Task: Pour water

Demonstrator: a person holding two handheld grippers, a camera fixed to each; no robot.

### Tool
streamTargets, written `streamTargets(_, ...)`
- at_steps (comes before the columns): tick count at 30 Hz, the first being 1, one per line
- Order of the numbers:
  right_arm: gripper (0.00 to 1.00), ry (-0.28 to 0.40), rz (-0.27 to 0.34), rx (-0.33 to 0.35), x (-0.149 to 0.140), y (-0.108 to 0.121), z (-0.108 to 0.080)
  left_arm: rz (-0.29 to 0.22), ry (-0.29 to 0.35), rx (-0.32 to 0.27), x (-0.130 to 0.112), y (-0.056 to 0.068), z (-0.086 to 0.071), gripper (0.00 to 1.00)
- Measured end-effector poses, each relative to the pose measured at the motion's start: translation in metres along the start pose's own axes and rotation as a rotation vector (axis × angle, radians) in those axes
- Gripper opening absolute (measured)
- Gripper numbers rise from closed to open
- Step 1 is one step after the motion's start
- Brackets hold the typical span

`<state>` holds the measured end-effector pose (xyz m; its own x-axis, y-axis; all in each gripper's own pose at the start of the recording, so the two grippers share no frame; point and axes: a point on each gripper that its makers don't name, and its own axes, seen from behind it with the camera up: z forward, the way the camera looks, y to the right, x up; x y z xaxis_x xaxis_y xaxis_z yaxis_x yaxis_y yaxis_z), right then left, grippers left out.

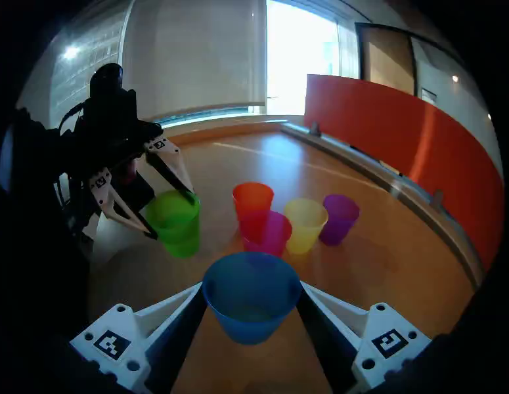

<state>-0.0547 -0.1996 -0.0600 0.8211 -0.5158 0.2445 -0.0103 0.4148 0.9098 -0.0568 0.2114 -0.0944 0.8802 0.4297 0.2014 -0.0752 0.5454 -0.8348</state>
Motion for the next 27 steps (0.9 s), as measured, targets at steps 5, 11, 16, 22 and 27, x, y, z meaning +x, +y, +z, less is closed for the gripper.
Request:
streamTargets(5,0.93,-0.009,-0.015,-0.001,-0.005,0.000,0.001,-0.008,-0.026,-0.007,-0.008,0.001,0.003,0.87)
streamTargets(11,0.93,-0.022,-0.028,0.002,-0.011,-0.002,0.005,-0.008,-0.050,-0.016,-0.016,0.003,0.007,0.87)
streamTargets(16,0.93,-0.028,-0.039,0.002,-0.014,-0.002,0.008,-0.012,-0.060,-0.016,-0.020,0.001,0.010,0.87)
streamTargets(22,0.94,-0.028,-0.038,0.011,-0.017,-0.002,0.010,-0.018,-0.068,-0.015,-0.024,-0.002,0.012,0.88)
streamTargets(27,0.94,-0.033,-0.034,0.014,-0.020,-0.002,0.012,-0.018,-0.073,-0.019,-0.026,-0.002,0.013,0.88)
